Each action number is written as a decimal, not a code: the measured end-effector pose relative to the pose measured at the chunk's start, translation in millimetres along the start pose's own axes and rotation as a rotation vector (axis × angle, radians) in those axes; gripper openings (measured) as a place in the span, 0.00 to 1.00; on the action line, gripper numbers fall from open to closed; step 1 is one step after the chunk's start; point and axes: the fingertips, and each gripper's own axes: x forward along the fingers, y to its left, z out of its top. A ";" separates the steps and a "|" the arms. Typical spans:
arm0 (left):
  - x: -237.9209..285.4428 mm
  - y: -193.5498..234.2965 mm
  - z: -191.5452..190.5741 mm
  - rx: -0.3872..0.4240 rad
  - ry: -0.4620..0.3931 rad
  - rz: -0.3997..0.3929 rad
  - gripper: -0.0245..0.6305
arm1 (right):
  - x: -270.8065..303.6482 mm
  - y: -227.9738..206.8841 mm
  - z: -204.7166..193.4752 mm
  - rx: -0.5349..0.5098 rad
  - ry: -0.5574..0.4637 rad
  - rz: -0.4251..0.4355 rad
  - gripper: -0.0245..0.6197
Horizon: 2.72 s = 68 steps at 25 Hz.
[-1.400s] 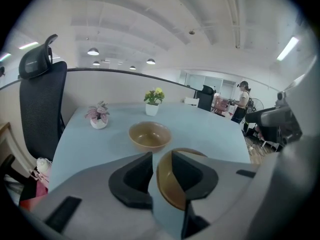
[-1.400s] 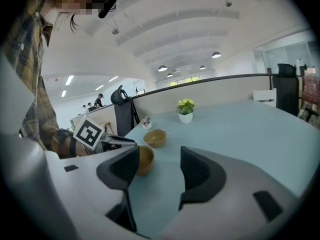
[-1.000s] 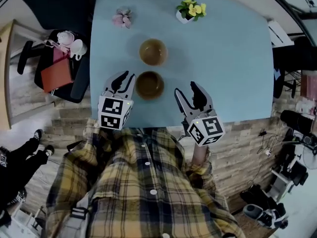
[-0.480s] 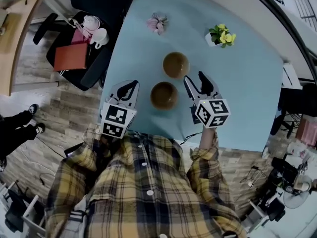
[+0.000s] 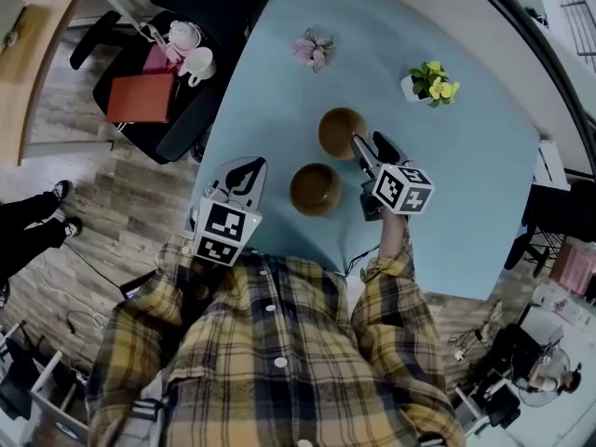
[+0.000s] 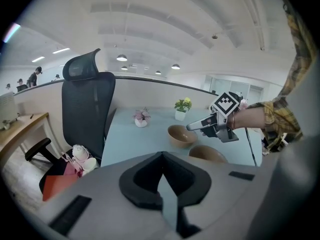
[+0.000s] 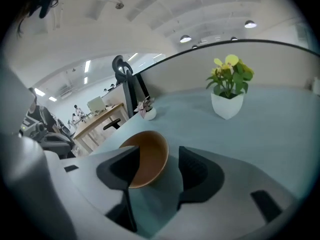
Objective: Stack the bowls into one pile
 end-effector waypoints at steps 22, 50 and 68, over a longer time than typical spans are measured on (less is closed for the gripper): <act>12.7 11.9 -3.2 -0.028 0.036 0.004 0.02 | 26.4 -15.7 -13.0 0.483 0.031 0.127 0.08; -27.5 -18.0 4.5 0.031 -0.059 0.001 0.02 | -61.2 70.8 5.6 0.177 -0.084 0.147 0.06; -45.1 -26.0 -18.8 0.024 -0.039 -0.017 0.02 | -66.7 92.3 -60.8 0.000 -0.019 -0.056 0.07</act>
